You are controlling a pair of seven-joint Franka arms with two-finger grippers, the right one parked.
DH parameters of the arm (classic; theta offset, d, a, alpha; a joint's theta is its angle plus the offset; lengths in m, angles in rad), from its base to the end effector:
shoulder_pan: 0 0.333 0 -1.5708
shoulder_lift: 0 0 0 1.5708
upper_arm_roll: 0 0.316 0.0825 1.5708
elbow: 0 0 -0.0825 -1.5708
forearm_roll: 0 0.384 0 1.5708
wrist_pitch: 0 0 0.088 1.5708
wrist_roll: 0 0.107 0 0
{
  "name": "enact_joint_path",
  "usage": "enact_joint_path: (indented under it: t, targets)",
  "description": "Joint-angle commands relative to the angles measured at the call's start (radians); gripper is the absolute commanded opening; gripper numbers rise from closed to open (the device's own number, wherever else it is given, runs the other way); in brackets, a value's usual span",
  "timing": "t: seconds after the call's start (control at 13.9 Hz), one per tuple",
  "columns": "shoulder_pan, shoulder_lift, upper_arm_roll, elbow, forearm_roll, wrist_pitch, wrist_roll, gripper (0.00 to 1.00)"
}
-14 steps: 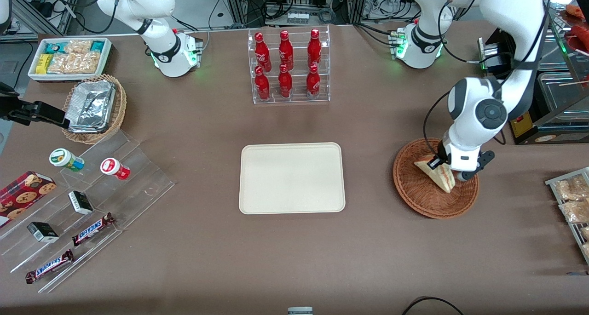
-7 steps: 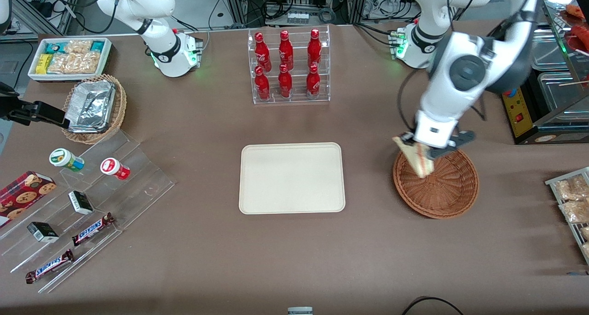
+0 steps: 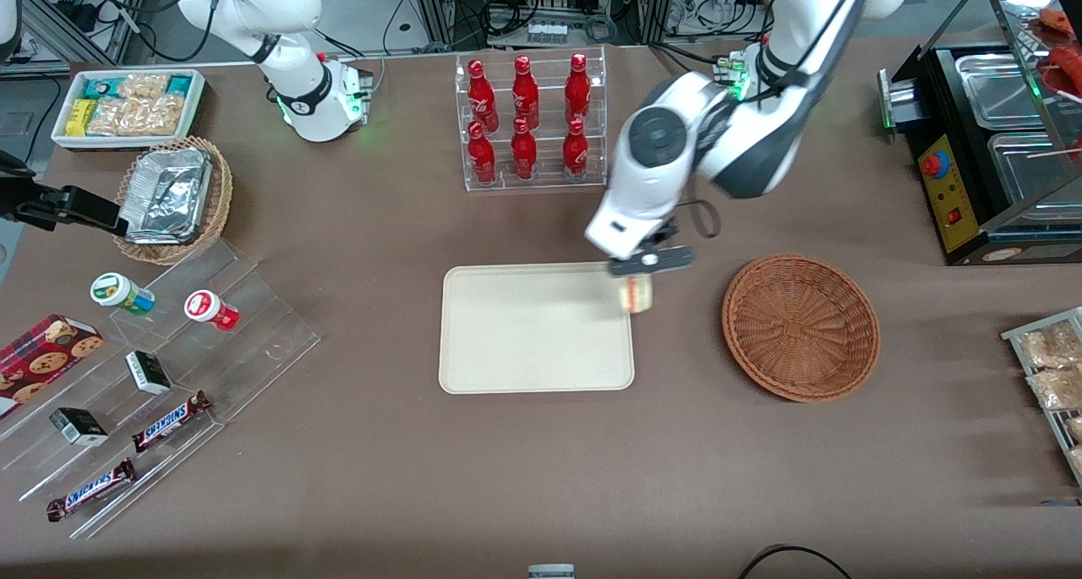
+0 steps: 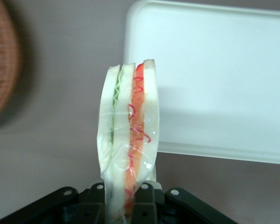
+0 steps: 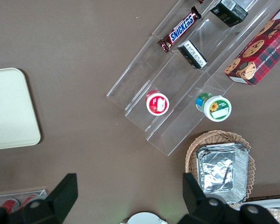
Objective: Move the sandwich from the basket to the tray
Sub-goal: 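Lift the sandwich and carry it with the left gripper to the tray, then lower the sandwich onto the tray and open the left gripper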
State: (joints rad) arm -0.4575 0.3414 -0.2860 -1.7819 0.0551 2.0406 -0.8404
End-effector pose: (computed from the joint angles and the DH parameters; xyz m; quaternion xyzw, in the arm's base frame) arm 0.4762 -0.4160 0.3657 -0.9983 -0.0413 0.0406 0.0078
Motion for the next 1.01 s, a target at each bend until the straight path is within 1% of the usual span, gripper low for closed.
enact_joint_path:
  t: [0.0, 0.14, 0.22, 0.29, 0.43, 0.51, 0.79, 0.94]
  targets:
    - [-0.084, 0.169, 0.01, 0.186, 0.055, -0.023, -0.04, 0.0]
    - [-0.098, 0.252, 0.01, 0.24, 0.065, 0.024, -0.069, 0.0]
    - [-0.125, 0.284, 0.011, 0.262, 0.071, 0.062, -0.077, 0.0]
    - [-0.159, 0.316, 0.02, 0.283, 0.101, 0.075, -0.091, 0.0]
    - [-0.167, 0.364, 0.019, 0.306, 0.179, 0.078, -0.132, 0.0]
    - [-0.168, 0.382, 0.018, 0.324, 0.19, 0.088, -0.144, 0.0]
    - [-0.178, 0.433, 0.019, 0.358, 0.197, 0.162, -0.147, 0.0]
    - [-0.179, 0.453, 0.019, 0.372, 0.21, 0.165, -0.146, 0.0]
